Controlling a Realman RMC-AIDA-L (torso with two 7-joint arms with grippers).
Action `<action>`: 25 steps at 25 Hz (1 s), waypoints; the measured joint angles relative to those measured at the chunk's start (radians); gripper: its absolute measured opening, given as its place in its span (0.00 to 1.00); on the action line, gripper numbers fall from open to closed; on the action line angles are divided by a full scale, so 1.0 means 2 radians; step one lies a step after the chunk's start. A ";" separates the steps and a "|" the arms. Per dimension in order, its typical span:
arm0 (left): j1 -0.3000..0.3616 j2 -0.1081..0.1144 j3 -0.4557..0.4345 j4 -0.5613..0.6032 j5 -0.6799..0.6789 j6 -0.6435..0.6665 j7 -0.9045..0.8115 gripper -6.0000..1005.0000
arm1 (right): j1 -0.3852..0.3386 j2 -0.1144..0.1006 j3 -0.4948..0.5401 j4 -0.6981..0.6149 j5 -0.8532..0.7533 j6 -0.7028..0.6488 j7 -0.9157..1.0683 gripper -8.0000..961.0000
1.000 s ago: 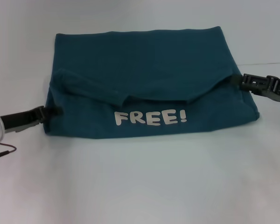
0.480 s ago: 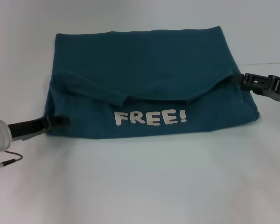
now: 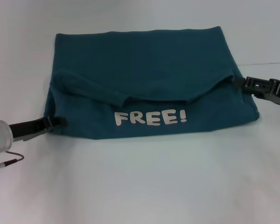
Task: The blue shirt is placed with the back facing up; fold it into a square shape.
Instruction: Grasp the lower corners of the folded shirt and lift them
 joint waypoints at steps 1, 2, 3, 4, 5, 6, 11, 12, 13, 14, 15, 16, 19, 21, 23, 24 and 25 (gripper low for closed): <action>0.000 0.000 0.001 0.000 0.001 0.001 0.000 0.50 | 0.000 -0.001 -0.001 0.000 0.000 0.000 0.000 0.73; 0.000 0.000 0.001 0.001 0.001 0.001 0.000 0.46 | 0.000 -0.002 -0.002 0.000 0.000 0.000 0.000 0.73; 0.000 0.000 0.002 0.001 0.001 0.001 0.000 0.42 | 0.000 -0.003 -0.002 0.000 -0.001 0.000 0.001 0.73; 0.000 0.000 0.002 0.001 0.001 0.001 0.000 0.37 | 0.000 -0.004 -0.003 0.000 -0.003 0.000 0.001 0.73; 0.000 0.000 0.002 0.002 0.001 0.002 0.000 0.33 | 0.000 -0.005 -0.003 0.001 -0.008 0.000 0.001 0.73; 0.000 0.000 0.002 0.002 0.001 0.002 0.001 0.29 | 0.000 -0.006 -0.002 0.001 -0.014 -0.001 0.003 0.73; 0.001 0.001 0.002 0.006 0.001 0.006 0.003 0.10 | 0.014 -0.026 -0.003 -0.002 -0.084 0.001 0.047 0.73; 0.000 0.001 0.002 0.007 0.002 0.006 0.003 0.10 | 0.019 -0.033 -0.003 -0.003 -0.104 0.002 0.063 0.73; 0.000 0.001 0.002 0.007 0.002 0.006 0.003 0.09 | 0.025 -0.041 -0.003 -0.004 -0.126 0.003 0.079 0.73; -0.001 0.002 0.002 0.007 0.002 0.006 0.003 0.08 | 0.031 -0.048 -0.003 -0.004 -0.149 0.005 0.095 0.73; -0.002 0.002 0.002 0.007 0.002 0.006 0.002 0.07 | 0.036 -0.054 -0.003 -0.004 -0.166 0.008 0.106 0.72; -0.003 0.002 0.002 0.007 0.002 0.007 0.002 0.07 | 0.042 -0.059 -0.003 -0.005 -0.187 0.012 0.119 0.72; -0.006 0.002 0.003 0.007 0.002 0.007 0.001 0.04 | 0.058 -0.063 -0.003 -0.005 -0.233 0.031 0.134 0.70; -0.007 0.002 0.003 0.007 0.002 0.007 0.000 0.04 | 0.068 -0.060 -0.004 -0.005 -0.257 0.053 0.133 0.69; -0.008 0.002 0.003 0.007 0.002 0.007 0.000 0.04 | 0.077 -0.055 -0.010 0.000 -0.269 0.075 0.127 0.69; -0.008 0.002 0.003 0.007 0.002 0.006 0.000 0.04 | 0.080 -0.053 -0.015 0.003 -0.272 0.085 0.125 0.68; -0.008 0.002 0.003 0.007 0.002 0.006 0.001 0.04 | 0.084 -0.051 -0.021 0.007 -0.274 0.096 0.122 0.68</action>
